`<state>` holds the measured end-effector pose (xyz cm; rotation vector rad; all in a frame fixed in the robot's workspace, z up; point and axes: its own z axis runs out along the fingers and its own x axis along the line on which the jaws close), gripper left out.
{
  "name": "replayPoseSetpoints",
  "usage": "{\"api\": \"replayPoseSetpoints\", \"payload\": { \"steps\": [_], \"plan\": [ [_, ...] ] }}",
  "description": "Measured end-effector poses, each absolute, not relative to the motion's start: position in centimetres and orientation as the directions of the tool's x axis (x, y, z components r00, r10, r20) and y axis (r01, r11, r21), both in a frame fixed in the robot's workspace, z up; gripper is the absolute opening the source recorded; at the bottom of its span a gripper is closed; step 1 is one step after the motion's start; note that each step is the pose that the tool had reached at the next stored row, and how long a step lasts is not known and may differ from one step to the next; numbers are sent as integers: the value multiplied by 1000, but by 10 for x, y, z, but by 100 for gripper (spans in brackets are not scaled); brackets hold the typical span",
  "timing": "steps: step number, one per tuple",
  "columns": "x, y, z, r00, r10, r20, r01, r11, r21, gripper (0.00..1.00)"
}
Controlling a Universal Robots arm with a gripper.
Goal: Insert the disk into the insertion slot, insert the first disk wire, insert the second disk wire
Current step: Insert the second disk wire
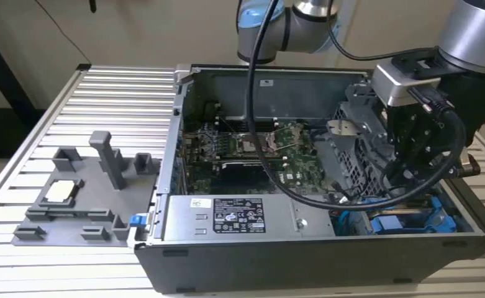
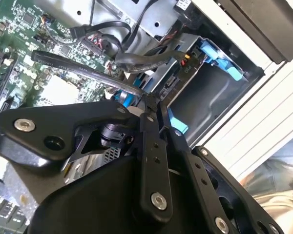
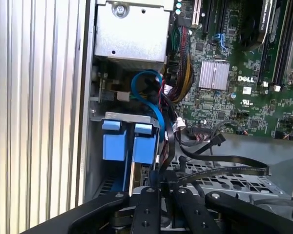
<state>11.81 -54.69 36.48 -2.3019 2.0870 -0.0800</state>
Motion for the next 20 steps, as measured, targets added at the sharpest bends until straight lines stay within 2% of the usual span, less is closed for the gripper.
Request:
{"api": "replayPoseSetpoints", "payload": {
  "steps": [17, 20],
  "plan": [
    [121, -562, 359, 68, -998, 8, -996, -68, -53, 16],
    [125, -564, 359, 68, -998, 6, -997, -68, -21, 16]
  ]
}}
